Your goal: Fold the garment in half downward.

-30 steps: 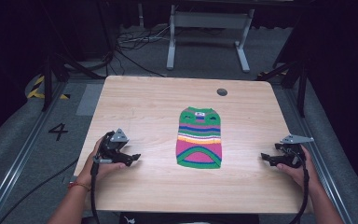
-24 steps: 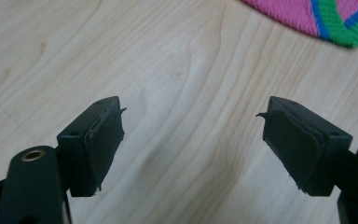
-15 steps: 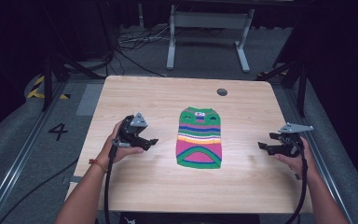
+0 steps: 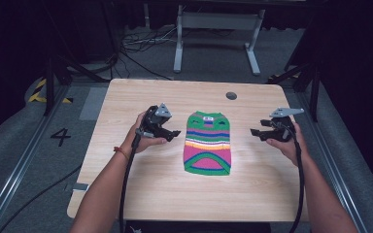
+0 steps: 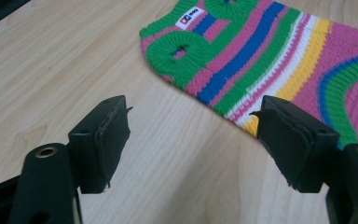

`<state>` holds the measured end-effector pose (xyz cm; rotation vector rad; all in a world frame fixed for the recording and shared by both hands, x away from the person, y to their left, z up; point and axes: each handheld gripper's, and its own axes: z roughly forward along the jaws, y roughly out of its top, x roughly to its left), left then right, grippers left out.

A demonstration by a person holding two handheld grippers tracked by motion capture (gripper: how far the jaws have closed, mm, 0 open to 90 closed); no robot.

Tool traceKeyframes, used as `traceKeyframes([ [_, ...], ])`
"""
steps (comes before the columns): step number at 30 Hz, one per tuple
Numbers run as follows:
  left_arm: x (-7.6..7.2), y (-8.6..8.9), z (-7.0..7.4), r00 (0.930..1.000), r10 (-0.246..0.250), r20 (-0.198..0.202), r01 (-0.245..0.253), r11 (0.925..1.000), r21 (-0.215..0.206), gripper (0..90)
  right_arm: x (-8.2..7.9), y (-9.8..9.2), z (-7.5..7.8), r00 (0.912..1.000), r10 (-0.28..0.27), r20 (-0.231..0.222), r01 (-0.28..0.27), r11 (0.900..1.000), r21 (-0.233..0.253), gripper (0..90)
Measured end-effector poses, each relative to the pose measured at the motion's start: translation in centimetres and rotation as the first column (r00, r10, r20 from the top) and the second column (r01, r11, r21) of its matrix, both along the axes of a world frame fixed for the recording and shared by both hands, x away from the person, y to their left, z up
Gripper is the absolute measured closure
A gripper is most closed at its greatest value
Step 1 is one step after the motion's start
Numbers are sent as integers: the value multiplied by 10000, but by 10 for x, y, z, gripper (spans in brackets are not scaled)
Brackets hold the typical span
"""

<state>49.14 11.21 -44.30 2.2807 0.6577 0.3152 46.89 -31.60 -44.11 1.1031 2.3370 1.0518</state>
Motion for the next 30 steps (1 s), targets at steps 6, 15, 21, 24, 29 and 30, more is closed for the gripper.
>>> traceKeyframes([
  [6,25,-13,-10,9998,119,-160,-116,9996,246,280,23,25,0,9998,182,6,-182,9997,-160,417],
  [15,58,-37,-24,9980,305,-553,-323,9989,-332,319,60,60,-16,9979,554,-331,-555,9985,-23,491],
  [21,71,-48,-29,9964,526,-665,-541,9983,-201,390,74,72,-26,9970,639,-431,-640,9979,-23,512],
  [24,76,-51,-31,9949,803,-606,-806,9967,-30,463,78,77,-30,9978,501,-435,-509,9986,-169,520],
  [29,82,-58,-40,9913,1130,-670,-1131,9936,14,499,89,86,-37,9976,385,-572,-372,9990,247,524],
  [30,82,-59,-42,9895,1294,-636,-1287,9916,148,484,89,88,-38,9980,356,-517,-342,9990,272,529],
])
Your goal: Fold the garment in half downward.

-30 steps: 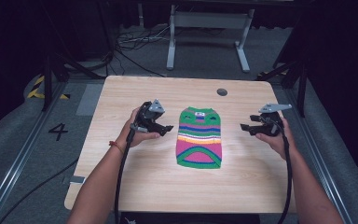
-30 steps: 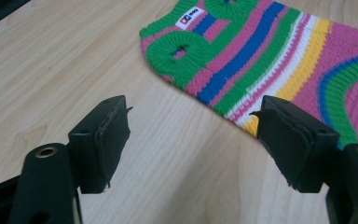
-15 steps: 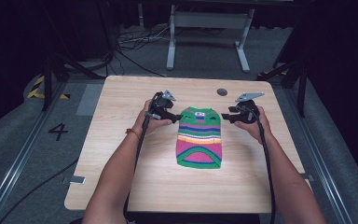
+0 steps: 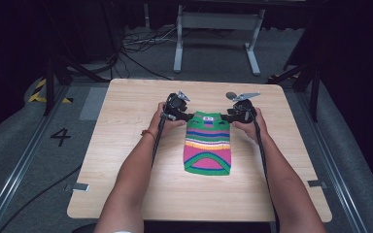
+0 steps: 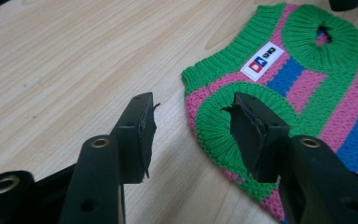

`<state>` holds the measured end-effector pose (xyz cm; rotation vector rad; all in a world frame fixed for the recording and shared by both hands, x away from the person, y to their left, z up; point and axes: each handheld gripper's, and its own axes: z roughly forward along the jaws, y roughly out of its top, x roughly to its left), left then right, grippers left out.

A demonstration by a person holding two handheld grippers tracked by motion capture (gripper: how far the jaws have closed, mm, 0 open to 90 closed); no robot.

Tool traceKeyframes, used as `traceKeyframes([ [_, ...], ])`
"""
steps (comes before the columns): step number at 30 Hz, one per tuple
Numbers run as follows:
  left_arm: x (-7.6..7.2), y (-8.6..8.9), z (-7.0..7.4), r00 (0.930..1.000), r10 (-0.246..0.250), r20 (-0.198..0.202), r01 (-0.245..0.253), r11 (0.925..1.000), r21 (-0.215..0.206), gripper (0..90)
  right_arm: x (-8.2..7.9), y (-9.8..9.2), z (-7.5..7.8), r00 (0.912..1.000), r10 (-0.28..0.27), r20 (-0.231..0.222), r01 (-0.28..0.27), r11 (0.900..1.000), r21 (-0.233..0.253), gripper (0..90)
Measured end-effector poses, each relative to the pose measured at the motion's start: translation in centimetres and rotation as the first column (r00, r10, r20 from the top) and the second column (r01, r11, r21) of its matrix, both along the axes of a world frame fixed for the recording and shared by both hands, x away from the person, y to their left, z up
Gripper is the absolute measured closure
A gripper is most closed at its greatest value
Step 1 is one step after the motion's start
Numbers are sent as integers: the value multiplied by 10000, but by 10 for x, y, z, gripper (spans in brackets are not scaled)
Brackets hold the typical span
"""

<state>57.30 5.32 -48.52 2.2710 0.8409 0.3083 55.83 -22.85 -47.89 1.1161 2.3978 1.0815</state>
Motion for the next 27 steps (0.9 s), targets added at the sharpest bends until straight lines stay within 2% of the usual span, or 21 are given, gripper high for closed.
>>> traceKeyframes([
  [1,0,-1,-1,10000,86,-1,-86,9999,83,459,1,1,-2,10000,-16,6,16,10000,12,539],
  [4,0,-4,-6,9997,216,-79,-217,9997,-98,449,5,7,-7,9996,-214,-188,210,9996,-189,544],
  [6,-1,-8,-10,9997,215,-133,-214,9997,84,430,7,9,-9,9995,-213,-223,206,9994,-290,544],
  [7,-2,-12,-14,9996,243,-144,-238,9993,304,431,7,9,-10,9992,-302,-278,293,9991,-297,541],
  [9,-4,-16,-15,9994,279,-184,-276,9994,186,456,10,10,-13,9985,-393,-378,386,9991,-192,537],
  [11,-5,-18,-16,9991,349,-240,-349,9994,-9,468,12,11,-16,9975,-587,-385,568,9972,-478,538],
  [15,-11,-17,-17,9997,69,-245,-75,9997,-243,623,15,12,-21,9952,-748,-626,732,9969,-273,570],
  [16,-12,-17,-16,9995,-68,-306,62,9997,-225,629,15,11,-21,9949,-728,-695,713,9972,-230,574],
  [19,-14,-16,-12,9967,-614,-523,624,9979,182,648,14,11,-22,9947,-617,-817,619,9981,-6,617],
  [21,-14,-16,-11,9966,-692,-448,708,9969,345,628,14,12,-23,9955,-451,-833,462,9989,117,644],
  [22,-13,-16,-10,9986,-452,-284,466,9976,508,581,13,13,-23,9956,-400,-843,413,9991,138,656],
  [23,-10,-17,-11,9998,-19,-203,31,9984,572,480,13,15,-23,9957,-392,-835,401,9992,93,667],
  [24,-7,-17,-11,9986,466,-236,-456,9980,431,414,13,16,-23,9960,-404,-802,410,9991,58,679],
  [25,-5,-17,-12,9960,863,-246,-857,9960,250,398,13,18,-23,9961,-419,-772,421,9991,1,703],
  [26,-5,-17,-12,9960,863,-246,-857,9960,250,394,13,20,-22,9959,-412,-803,413,9991,-9,721],
  [27,-3,-18,-14,9938,1069,-315,-1067,9943,92,394,13,20,-22,9959,-412,-803,413,9991,-9,721],
])
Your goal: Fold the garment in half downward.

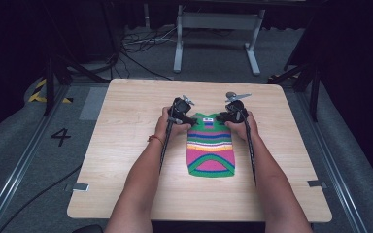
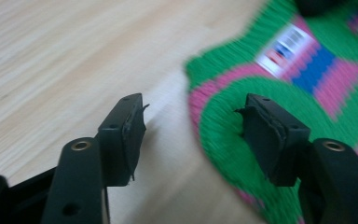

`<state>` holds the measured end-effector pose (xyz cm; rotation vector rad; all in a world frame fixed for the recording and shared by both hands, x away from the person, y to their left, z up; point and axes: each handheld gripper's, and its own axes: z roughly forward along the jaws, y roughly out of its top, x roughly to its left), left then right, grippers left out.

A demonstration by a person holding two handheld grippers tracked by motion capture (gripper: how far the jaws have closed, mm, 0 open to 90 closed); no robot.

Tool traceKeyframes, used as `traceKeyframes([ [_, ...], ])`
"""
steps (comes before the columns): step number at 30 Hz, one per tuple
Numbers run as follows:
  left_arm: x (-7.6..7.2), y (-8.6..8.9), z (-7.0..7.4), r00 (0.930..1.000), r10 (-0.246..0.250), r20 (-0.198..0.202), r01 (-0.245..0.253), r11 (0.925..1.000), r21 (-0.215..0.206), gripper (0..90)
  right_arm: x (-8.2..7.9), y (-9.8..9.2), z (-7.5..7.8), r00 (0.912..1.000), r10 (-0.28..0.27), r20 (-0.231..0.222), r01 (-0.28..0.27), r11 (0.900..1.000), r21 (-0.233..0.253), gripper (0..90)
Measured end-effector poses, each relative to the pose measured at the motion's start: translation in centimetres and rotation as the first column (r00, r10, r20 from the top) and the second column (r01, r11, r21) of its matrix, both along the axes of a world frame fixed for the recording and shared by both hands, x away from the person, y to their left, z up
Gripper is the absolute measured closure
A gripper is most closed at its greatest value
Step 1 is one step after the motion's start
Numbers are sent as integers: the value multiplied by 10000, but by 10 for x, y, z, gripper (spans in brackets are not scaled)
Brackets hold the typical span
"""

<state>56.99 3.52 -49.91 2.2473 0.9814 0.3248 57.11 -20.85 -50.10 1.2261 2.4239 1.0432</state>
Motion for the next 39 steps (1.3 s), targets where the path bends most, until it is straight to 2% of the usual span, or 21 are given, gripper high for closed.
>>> traceKeyframes([
  [1,1,-2,-2,10000,54,20,-54,9999,-94,379,0,2,1,10000,39,35,-38,9999,-135,729],
  [4,1,-5,-5,10000,48,86,-45,9991,-424,423,-1,2,1,10000,61,57,-60,9999,-140,753],
  [7,0,-6,-5,9999,-89,48,92,9984,-556,543,-3,3,0,9993,177,343,-172,9997,-150,810],
  [8,0,-7,-5,9997,-243,13,244,9976,-653,644,-4,6,0,9988,209,446,-193,9992,-353,820],
  [9,0,-8,-4,9990,-442,-9,441,9973,-581,644,-4,6,0,9988,209,446,-193,9992,-353,820],
  [11,-1,-9,-2,9976,-678,-118,671,9964,-521,738,-5,7,1,9982,238,547,-212,9986,-481,826],
  [12,-2,-11,0,9960,-890,-45,888,9956,-307,800,-6,7,1,9979,286,587,-257,9985,-484,830],
  [13,-2,-11,0,9960,-890,-45,888,9956,-307,814,-6,7,1,9979,286,587,-257,9985,-484,830],
  [15,-4,-10,3,9946,-1042,27,1042,9946,17,823,-7,5,3,9981,311,539,-294,9991,-309,832],
  [17,-5,-8,6,9941,-1073,134,1074,9942,-68,830,-8,4,7,9975,431,563,-414,9986,-323,832],
  [20,-8,-5,11,9953,-888,394,890,9960,-42,828,-10,3,15,9957,577,727,-580,9983,19,832],
  [22,-10,-4,16,9952,-825,530,837,9963,-206,826,-12,3,20,9945,713,769,-722,9974,90,831],
  [23,-12,-4,18,9938,-910,633,926,9955,-216,826,-13,3,23,9941,731,796,-741,9972,98,831],
  [24,-14,-4,20,9920,-1014,753,1026,9946,-134,824,-17,2,29,9925,843,889,-873,9957,309,831],
  [30,-33,1,31,9838,-1487,999,1517,9882,-230,818,-29,-3,43,9858,1204,1174,-1260,9912,416,829],
  [33,-44,2,37,9757,-1831,1205,1844,9828,1,811,-43,-4,48,9792,1545,1312,-1597,9867,303,826],
  [34,-44,2,37,9757,-1831,1205,1844,9828,1,811,-43,-4,48,9792,1545,1312,-1597,9867,303,826],
  [36,-51,4,41,9706,-1977,1373,1984,9801,81,811,-50,-6,51,9749,1687,1451,-1746,9842,289,824],
  [39,-60,6,46,9634,-2159,1590,2138,9764,304,811,-59,-9,56,9700,1793,1640,-1896,9806,498,820],
])
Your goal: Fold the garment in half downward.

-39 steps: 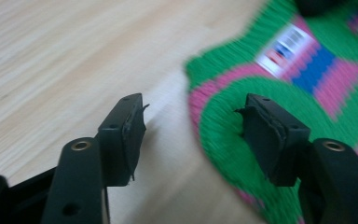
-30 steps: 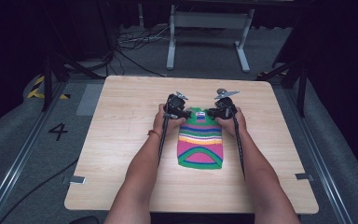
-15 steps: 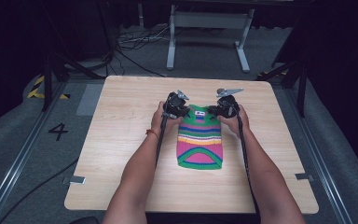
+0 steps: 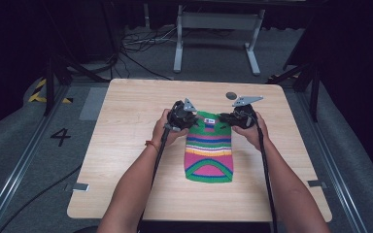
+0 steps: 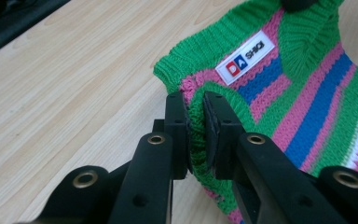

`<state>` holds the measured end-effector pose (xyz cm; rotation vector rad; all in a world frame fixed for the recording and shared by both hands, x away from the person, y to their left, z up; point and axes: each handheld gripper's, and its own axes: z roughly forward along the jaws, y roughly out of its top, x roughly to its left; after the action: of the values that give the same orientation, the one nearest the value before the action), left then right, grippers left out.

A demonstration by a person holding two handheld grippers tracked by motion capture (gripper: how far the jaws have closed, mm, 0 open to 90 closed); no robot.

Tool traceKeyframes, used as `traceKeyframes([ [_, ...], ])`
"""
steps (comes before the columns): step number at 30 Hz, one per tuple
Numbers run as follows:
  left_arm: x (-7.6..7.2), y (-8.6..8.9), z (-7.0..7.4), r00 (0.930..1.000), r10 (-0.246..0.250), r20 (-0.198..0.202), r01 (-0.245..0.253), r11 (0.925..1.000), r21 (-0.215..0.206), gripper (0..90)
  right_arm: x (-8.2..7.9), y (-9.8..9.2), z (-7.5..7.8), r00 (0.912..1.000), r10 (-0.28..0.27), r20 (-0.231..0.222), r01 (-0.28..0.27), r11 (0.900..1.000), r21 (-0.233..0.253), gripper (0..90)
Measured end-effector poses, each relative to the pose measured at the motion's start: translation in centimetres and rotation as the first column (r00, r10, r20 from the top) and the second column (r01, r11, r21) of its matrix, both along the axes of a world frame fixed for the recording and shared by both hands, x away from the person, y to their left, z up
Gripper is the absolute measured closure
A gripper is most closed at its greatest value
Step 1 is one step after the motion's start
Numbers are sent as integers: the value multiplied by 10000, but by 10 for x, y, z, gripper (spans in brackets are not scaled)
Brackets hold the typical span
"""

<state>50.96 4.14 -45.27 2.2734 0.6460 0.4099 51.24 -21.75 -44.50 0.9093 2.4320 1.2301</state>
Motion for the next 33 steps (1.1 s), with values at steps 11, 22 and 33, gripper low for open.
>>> traceKeyframes([
  [11,-43,8,3,9887,-1346,663,1357,9907,-125,816,-41,-5,1,9888,1481,180,-1482,9889,57,819],
  [22,-88,17,2,9678,-2341,928,2318,9721,354,808,-83,-12,0,9701,2411,273,-2412,9705,-4,812],
  [33,-116,13,-9,9483,-3100,676,3011,9465,1163,775,-117,-14,-8,9501,3119,-98,-3118,9475,-705,790],
])
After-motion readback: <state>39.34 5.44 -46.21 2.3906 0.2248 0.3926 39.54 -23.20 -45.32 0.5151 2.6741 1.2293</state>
